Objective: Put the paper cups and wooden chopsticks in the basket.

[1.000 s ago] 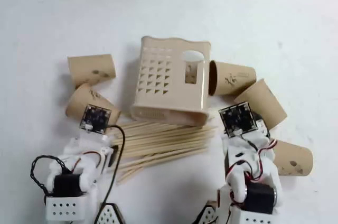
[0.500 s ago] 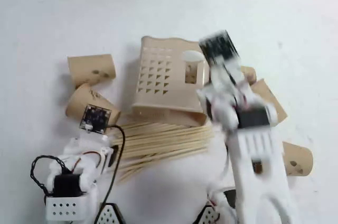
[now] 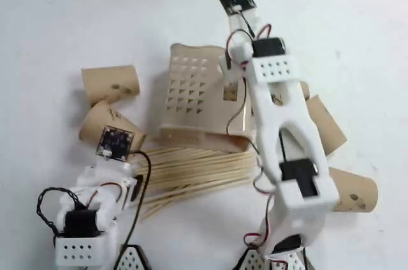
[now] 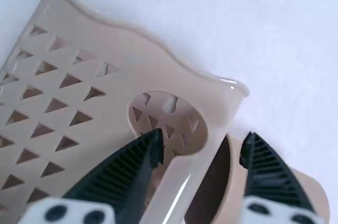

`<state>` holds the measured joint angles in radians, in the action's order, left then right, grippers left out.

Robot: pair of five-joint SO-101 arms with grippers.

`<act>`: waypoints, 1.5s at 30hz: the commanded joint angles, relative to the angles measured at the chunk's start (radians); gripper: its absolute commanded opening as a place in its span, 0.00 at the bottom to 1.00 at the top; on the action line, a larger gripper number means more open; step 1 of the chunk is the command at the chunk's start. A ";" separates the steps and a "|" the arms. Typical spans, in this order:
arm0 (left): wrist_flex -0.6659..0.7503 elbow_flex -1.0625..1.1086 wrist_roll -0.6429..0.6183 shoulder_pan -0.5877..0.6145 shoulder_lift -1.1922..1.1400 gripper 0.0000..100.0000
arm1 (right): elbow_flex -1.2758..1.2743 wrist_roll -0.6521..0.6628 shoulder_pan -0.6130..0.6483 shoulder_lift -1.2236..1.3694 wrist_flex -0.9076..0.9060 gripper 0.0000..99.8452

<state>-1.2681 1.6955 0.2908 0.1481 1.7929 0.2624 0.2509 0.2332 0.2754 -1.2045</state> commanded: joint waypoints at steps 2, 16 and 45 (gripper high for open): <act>-0.005 0.000 -0.008 -0.015 0.004 0.25 | 0.187 0.002 -0.005 0.150 -0.007 0.24; -0.005 0.000 -0.008 -0.015 0.004 0.25 | 0.195 -0.005 -0.091 0.275 -0.058 0.16; -0.005 0.000 -0.008 -0.015 0.004 0.25 | 0.198 -0.230 -0.094 -0.107 -0.044 0.02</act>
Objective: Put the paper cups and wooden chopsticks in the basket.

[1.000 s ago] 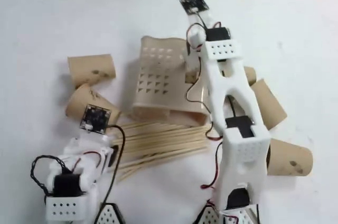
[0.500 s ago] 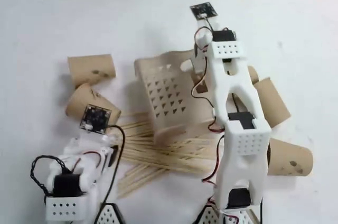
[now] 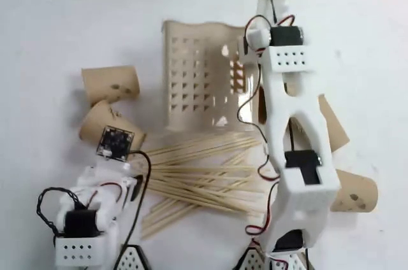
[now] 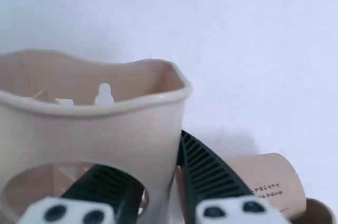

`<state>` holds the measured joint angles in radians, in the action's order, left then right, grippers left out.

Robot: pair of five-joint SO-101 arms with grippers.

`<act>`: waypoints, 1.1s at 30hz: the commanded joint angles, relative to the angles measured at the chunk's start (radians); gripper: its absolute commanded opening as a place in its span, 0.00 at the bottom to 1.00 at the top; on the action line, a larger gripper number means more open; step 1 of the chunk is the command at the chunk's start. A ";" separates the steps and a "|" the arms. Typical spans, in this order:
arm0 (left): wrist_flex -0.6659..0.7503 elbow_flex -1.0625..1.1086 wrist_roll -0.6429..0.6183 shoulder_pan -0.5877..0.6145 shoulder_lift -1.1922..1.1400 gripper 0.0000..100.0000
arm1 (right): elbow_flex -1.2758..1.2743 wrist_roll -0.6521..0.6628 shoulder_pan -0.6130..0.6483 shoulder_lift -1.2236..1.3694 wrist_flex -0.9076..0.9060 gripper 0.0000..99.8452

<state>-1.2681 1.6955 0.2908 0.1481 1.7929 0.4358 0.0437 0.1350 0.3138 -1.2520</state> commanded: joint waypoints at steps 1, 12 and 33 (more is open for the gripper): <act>-0.005 0.000 -0.008 -0.015 0.004 0.25 | 0.025 -0.025 0.004 -0.163 0.004 0.02; -0.005 0.000 -0.012 -0.031 0.005 0.25 | 0.018 -0.068 0.064 -0.409 -0.110 0.02; 0.351 -0.305 0.144 0.131 -0.012 0.25 | 0.015 -0.046 0.065 -0.696 -0.259 0.02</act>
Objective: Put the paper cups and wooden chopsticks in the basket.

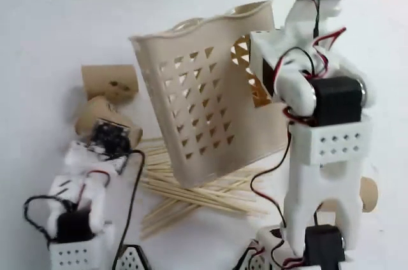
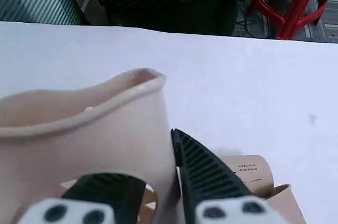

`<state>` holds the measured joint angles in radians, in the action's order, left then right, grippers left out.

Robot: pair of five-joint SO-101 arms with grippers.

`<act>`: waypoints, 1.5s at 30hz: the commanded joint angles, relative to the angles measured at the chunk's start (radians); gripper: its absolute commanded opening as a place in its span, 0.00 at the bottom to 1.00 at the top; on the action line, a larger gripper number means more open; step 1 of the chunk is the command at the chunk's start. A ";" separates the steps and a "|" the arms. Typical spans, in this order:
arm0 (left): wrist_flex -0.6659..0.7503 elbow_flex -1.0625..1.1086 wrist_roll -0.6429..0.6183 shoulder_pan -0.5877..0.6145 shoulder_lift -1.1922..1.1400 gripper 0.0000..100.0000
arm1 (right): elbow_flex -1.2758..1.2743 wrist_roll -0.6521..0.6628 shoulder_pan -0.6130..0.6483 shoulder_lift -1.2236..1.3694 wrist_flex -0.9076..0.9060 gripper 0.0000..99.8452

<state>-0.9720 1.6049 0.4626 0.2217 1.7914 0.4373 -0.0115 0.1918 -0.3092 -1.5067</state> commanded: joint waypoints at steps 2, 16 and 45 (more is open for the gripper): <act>-0.018 -0.354 -0.032 0.044 -0.067 0.25 | 0.012 0.020 0.008 -0.081 -0.010 0.02; -0.480 -1.304 -0.150 -0.263 -0.779 0.33 | -0.189 0.017 -0.002 -0.081 0.226 0.02; 0.034 -1.119 -0.276 -0.266 -1.288 0.37 | -0.410 -0.183 0.047 0.110 0.711 0.02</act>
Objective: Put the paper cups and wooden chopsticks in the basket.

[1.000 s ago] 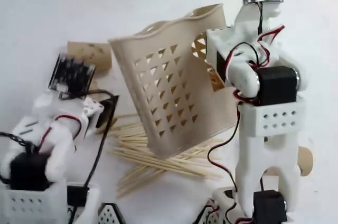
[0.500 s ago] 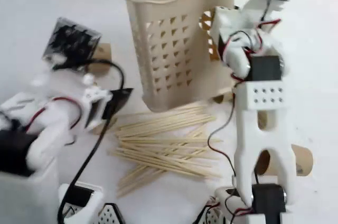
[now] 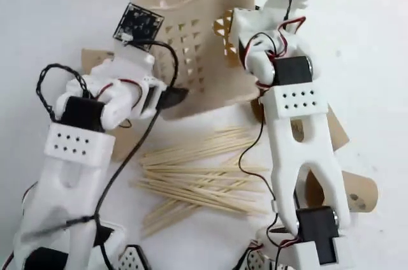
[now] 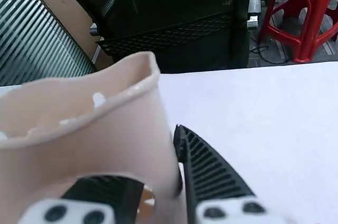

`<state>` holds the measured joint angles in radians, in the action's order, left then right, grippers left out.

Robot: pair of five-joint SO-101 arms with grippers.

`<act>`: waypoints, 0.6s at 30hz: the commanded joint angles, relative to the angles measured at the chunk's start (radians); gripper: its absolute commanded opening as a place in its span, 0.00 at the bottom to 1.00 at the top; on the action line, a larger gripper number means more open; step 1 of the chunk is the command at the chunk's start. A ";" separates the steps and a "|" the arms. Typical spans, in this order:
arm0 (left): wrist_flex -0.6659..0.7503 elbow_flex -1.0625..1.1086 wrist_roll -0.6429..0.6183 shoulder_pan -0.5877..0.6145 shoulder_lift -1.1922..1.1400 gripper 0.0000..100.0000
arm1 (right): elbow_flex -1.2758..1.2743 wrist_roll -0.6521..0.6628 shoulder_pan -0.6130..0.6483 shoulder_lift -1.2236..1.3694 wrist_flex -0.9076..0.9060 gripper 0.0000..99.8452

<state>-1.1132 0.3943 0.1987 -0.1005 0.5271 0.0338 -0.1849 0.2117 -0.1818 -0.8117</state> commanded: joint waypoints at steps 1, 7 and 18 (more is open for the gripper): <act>0.210 0.117 -0.012 0.056 -0.027 0.37 | -0.018 -0.009 0.030 -0.018 0.015 0.02; 0.402 0.272 -0.017 0.064 -0.028 0.37 | -0.160 0.005 0.042 -0.019 0.022 0.02; 0.598 0.431 -0.021 0.071 -0.030 0.37 | -0.566 0.103 0.048 -0.027 0.381 0.02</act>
<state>-0.5669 0.8255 0.2002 -0.0437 0.4918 -0.4419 -0.1358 0.2409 -0.1834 -0.5785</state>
